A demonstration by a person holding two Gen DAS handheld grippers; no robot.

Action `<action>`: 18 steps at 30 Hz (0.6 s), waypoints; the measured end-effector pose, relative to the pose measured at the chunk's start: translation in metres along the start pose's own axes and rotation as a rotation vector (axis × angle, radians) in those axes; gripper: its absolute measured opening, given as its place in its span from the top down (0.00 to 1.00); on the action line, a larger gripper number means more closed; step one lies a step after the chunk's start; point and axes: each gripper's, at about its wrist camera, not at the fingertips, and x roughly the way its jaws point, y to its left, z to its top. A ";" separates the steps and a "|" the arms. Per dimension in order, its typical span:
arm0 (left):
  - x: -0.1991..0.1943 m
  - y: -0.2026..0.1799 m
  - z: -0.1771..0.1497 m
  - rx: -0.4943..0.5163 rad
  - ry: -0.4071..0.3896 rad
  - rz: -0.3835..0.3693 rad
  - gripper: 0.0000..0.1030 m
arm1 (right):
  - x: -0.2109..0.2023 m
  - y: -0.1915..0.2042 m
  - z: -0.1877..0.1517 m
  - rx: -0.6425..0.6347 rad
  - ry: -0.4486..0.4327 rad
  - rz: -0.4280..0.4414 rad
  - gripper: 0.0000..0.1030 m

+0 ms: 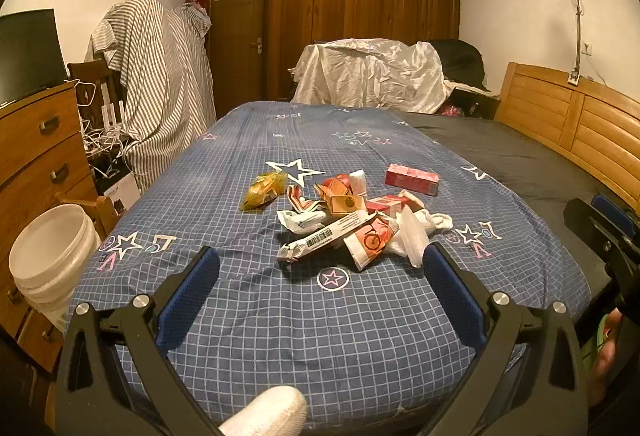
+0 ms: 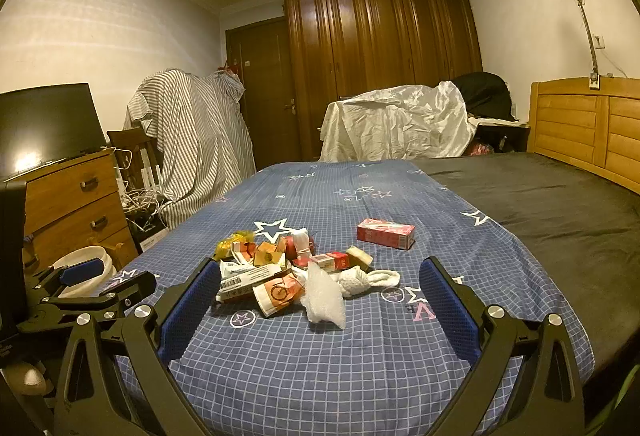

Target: Collect trash

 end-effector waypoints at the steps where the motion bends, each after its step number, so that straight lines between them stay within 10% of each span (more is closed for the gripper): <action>1: 0.000 0.000 0.000 0.001 0.002 -0.002 0.05 | 0.000 0.000 0.000 0.000 0.000 0.000 0.04; 18: 0.033 0.031 -0.007 -0.015 0.094 0.016 0.05 | 0.017 0.002 -0.002 -0.019 0.040 0.015 0.04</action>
